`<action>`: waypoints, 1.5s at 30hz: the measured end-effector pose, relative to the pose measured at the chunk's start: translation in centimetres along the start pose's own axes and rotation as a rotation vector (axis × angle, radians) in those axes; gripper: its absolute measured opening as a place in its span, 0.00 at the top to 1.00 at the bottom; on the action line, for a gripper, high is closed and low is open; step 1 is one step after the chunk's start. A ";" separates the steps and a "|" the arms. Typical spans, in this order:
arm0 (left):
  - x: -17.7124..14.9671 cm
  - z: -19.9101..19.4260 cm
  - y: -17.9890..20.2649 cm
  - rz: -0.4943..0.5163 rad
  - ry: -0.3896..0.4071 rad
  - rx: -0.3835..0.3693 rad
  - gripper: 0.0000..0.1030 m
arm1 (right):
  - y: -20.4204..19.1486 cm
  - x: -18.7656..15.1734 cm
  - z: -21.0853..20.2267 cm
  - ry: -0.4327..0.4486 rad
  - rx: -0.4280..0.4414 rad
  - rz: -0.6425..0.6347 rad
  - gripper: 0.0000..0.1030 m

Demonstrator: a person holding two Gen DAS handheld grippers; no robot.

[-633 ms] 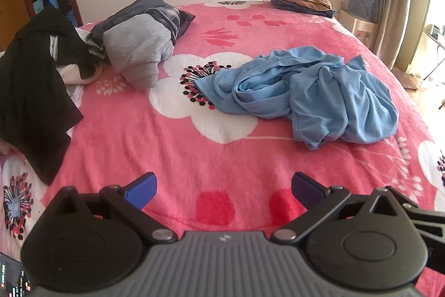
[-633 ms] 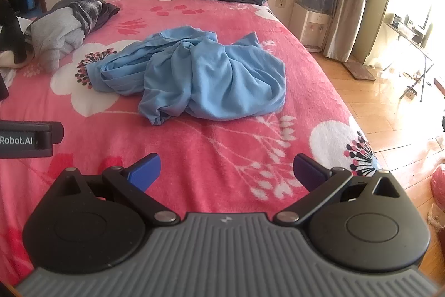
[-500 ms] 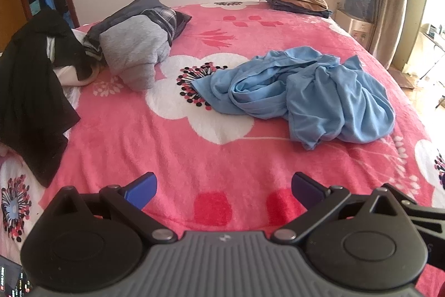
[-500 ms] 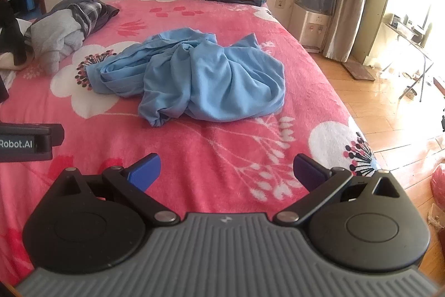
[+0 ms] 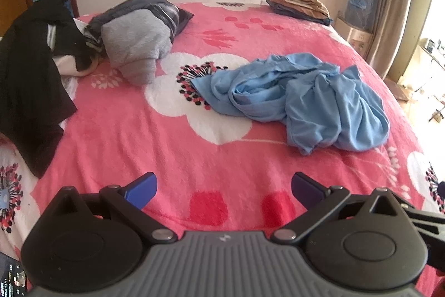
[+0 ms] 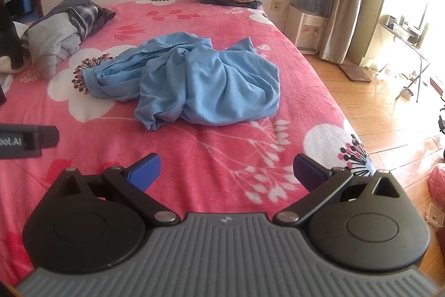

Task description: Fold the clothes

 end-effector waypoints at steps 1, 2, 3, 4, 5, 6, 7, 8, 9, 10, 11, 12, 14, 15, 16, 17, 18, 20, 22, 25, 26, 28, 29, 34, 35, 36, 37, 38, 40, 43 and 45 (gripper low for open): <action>0.0 -0.1 0.0 0.002 0.005 0.011 0.00 | 0.0 0.0 0.1 -0.002 -0.004 0.001 0.01; 0.0 -0.2 0.1 0.004 0.010 0.022 0.00 | -0.1 0.0 0.1 -0.006 -0.008 0.000 0.01; 0.1 -0.3 0.1 0.006 0.014 0.033 0.00 | -0.1 0.1 0.1 -0.010 -0.011 0.002 0.01; 0.1 -0.4 0.2 0.010 0.016 0.040 0.00 | -0.1 0.1 0.2 -0.013 -0.013 0.003 0.01; 0.2 -0.5 0.1 0.017 0.018 0.039 0.00 | -0.1 0.1 0.1 -0.013 -0.015 0.005 0.01; 0.3 -0.5 0.2 0.026 0.018 0.042 0.00 | -0.1 0.1 0.1 -0.013 -0.016 0.004 0.01; 0.3 -0.5 0.4 0.036 0.017 0.047 0.00 | -0.2 0.1 0.1 -0.015 -0.018 0.002 0.01; 0.3 -0.5 0.5 0.045 0.015 0.053 0.00 | -0.2 0.1 0.1 -0.018 -0.021 0.000 0.01; 0.2 -0.5 0.7 0.053 0.012 0.060 0.00 | -0.3 0.1 0.1 -0.022 -0.023 -0.003 0.01; 0.2 -0.6 0.7 0.055 0.009 0.062 0.00 | -0.3 0.0 0.1 -0.027 -0.026 -0.003 0.01; 0.2 -0.6 0.8 0.055 0.005 0.063 0.00 | -0.3 0.0 0.2 -0.033 -0.027 -0.002 0.01; 0.2 -0.5 0.7 0.052 0.001 0.064 0.00 | -0.3 0.1 0.2 -0.039 -0.026 0.000 0.01; 0.2 -0.5 0.7 0.044 -0.007 0.065 0.00 | -0.3 0.2 0.2 -0.049 -0.027 0.005 0.01; 0.2 -0.4 0.6 0.041 -0.010 0.066 0.00 | -0.3 0.2 0.2 -0.053 -0.028 0.007 0.01; 0.2 -0.4 0.6 0.040 -0.013 0.067 0.00 | -0.3 0.3 0.2 -0.055 -0.029 0.009 0.01; 0.1 -0.4 0.6 0.039 -0.016 0.067 0.00 | -0.4 0.4 0.1 -0.057 -0.031 0.011 0.01; 0.1 -0.4 0.6 0.038 -0.018 0.066 0.00 | -0.4 0.4 0.1 -0.059 -0.032 0.012 0.01; 0.0 -0.5 0.6 0.037 -0.021 0.066 0.00 | -0.4 0.6 0.0 -0.063 -0.035 0.014 0.01; 0.0 -0.5 0.6 0.037 -0.022 0.066 0.00 | -0.3 0.6 -0.1 -0.062 -0.038 0.014 0.01; 0.1 -0.4 0.7 0.037 -0.028 0.064 0.00 | -0.3 0.7 -0.2 -0.064 -0.040 0.014 0.01; 0.1 -0.4 0.6 0.037 -0.030 0.064 0.00 | -0.3 0.7 -0.2 -0.065 -0.041 0.013 0.01; 0.1 -0.4 0.6 0.035 -0.035 0.063 0.00 | -0.3 0.7 -0.3 -0.067 -0.041 0.012 0.01; 0.1 -0.4 0.5 0.034 -0.039 0.063 0.00 | -0.3 0.7 -0.3 -0.067 -0.041 0.012 0.01; -0.1 -0.5 0.6 0.035 -0.045 0.066 0.00 | -0.2 0.7 -0.4 -0.065 -0.042 0.011 0.01; -0.1 -0.6 0.6 0.036 -0.045 0.066 0.00 | -0.2 0.7 -0.5 -0.064 -0.042 0.011 0.01; -0.1 -0.6 0.7 0.037 -0.044 0.067 0.00 | -0.2 0.8 -0.5 -0.064 -0.042 0.011 0.01; -0.1 -0.7 0.7 0.036 -0.043 0.066 0.00 | -0.2 0.7 -0.5 -0.064 -0.042 0.011 0.01; -0.1 -0.7 0.6 0.035 -0.043 0.065 0.00 | -0.2 0.7 -0.6 -0.064 -0.042 0.010 0.01; -0.1 -0.7 0.6 0.033 -0.044 0.066 0.00 | -0.2 0.7 -0.6 -0.064 -0.042 0.010 0.01; -0.1 -0.7 0.6 0.032 -0.045 0.068 0.00 | -0.2 0.7 -0.7 -0.063 -0.042 0.011 0.01; -0.1 -0.7 0.6 0.032 -0.048 0.068 0.00 | -0.2 0.7 -0.7 -0.063 -0.042 0.013 0.01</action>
Point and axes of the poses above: each gripper's, at about its wrist camera, not at the fingertips, and z roughly the way its jaws point, y to its right, x to its top, the point moved 1 cm from there along z, roughly the way its jaws point, and after that the axes turned 14 degrees about z, right-handed, at the moved point
